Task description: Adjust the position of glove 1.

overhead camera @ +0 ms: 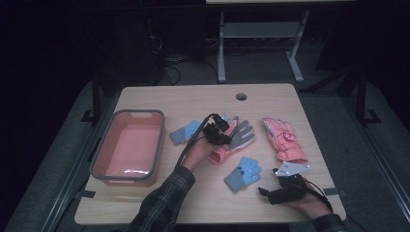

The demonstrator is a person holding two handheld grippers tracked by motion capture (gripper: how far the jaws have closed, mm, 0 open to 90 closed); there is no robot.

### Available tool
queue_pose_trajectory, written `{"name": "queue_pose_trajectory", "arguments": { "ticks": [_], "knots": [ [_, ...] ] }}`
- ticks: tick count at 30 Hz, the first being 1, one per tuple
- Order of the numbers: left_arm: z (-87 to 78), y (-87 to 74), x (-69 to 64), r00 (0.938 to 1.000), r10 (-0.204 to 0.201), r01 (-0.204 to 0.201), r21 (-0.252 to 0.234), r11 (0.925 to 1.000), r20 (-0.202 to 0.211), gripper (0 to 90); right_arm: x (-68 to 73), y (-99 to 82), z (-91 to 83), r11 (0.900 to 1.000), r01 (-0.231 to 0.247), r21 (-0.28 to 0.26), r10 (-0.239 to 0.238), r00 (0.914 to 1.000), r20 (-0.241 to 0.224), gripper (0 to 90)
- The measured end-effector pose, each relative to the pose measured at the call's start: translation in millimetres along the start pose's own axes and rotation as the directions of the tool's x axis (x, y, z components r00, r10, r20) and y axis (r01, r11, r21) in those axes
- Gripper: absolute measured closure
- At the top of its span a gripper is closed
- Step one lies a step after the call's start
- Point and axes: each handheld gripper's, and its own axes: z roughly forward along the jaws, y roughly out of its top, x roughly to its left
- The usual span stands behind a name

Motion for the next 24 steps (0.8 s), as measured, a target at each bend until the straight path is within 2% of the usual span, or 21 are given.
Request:
{"name": "queue_pose_trajectory", "arguments": {
  "ticks": [10,13,17,18,20,21,22,24],
  "knots": [
    [12.0,18.5,-17.1,0.9985,0.036,-0.036,0.009,0.9993,0.041,89.7,-0.1,0.1,0.6,1.0000,0.003,-0.004,-0.003,1.0000,-0.002,8.8],
    [10.7,19.2,-17.8,0.9986,0.034,-0.033,-0.011,0.9994,0.040,89.6,-0.1,0.3,0.4,1.0000,0.003,-0.001,-0.003,1.0000,-0.002,8.8],
    [-12.6,19.4,-7.9,0.9999,0.012,-0.012,-0.043,0.9990,0.005,89.7,-0.4,0.5,0.8,1.0000,0.007,-0.005,-0.007,1.0000,-0.003,8.8],
    [-19.0,18.6,-3.4,0.9998,0.017,-0.017,-0.043,0.9989,-0.008,89.7,-0.6,0.5,0.9,1.0000,0.009,-0.005,-0.009,1.0000,-0.003,8.8],
    [-30.0,14.6,6.6,0.9995,-0.001,0.000,-0.058,0.9983,-0.032,89.7,-0.5,0.5,0.9,0.9999,0.009,-0.005,-0.009,1.0000,-0.002,8.8],
    [-30.0,14.6,6.6,0.9995,-0.001,0.000,-0.058,0.9983,-0.032,89.7,-0.5,0.5,0.9,0.9999,0.009,-0.005,-0.009,1.0000,-0.002,8.8],
    [-38.8,8.5,17.2,0.9977,-0.027,0.023,-0.064,0.9977,-0.062,89.7,-0.2,0.5,1.0,1.0000,0.004,-0.005,-0.004,1.0000,-0.003,8.8],
    [-45.9,1.3,28.4,0.9948,-0.054,0.047,-0.073,0.9962,-0.087,89.7,-0.2,0.6,1.0,1.0000,0.004,-0.005,-0.004,1.0000,-0.003,8.8]
  ]
}}
